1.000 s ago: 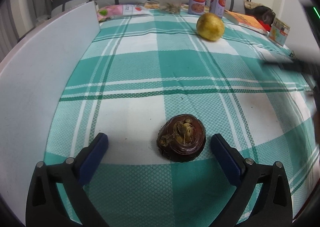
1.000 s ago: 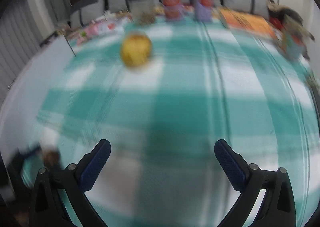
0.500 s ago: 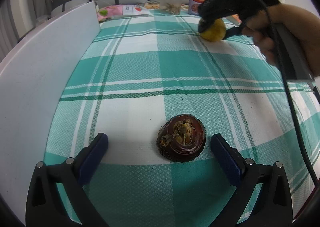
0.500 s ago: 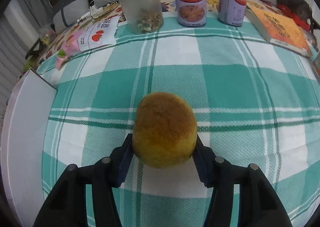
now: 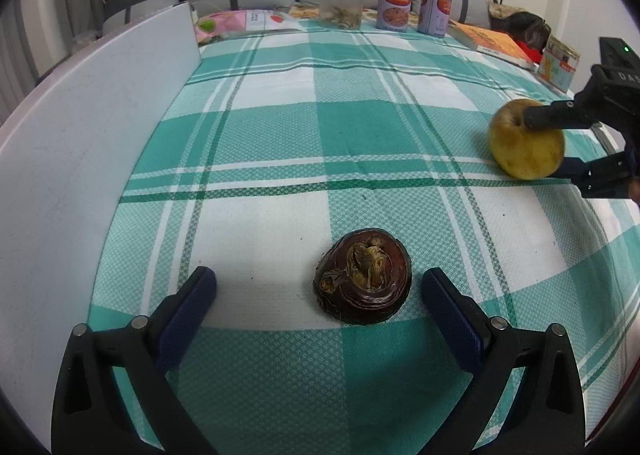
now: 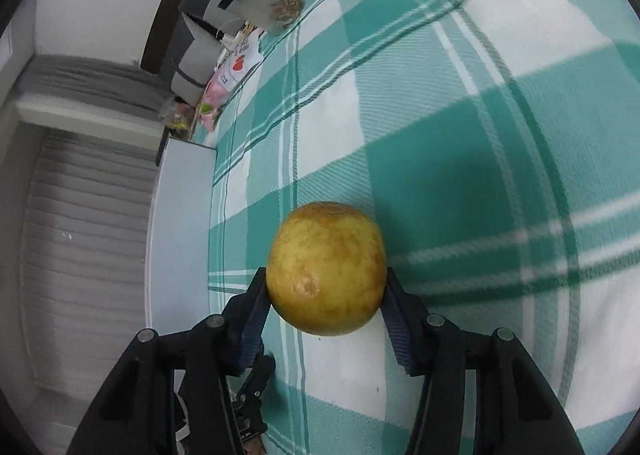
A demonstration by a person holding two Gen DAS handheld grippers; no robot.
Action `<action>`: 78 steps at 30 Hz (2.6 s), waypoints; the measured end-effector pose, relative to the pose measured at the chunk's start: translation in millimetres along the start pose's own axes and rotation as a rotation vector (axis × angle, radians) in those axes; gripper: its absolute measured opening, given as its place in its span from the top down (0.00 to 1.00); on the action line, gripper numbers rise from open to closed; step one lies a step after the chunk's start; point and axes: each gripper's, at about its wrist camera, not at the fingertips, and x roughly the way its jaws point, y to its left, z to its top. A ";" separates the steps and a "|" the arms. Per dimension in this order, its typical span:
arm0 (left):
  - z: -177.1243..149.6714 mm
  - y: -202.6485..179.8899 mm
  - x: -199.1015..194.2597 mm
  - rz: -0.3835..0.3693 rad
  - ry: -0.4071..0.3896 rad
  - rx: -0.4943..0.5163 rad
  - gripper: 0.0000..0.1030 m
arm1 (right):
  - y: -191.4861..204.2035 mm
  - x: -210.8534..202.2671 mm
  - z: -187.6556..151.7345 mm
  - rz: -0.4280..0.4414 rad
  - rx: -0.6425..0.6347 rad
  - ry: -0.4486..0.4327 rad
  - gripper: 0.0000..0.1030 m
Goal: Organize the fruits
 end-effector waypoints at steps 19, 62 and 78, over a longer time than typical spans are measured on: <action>-0.2 0.1 0.3 0.001 -0.001 0.000 0.00 | -13.9 -53.1 -12.3 -0.194 0.033 -0.182 0.43; 14.6 -8.5 -6.9 -0.144 0.131 0.103 0.03 | -0.2 -46.7 -128.5 -0.671 -0.464 -0.244 0.02; 21.1 -18.2 -10.7 -0.133 0.145 0.168 0.59 | 68.6 31.6 -14.9 -0.790 -0.565 0.092 0.36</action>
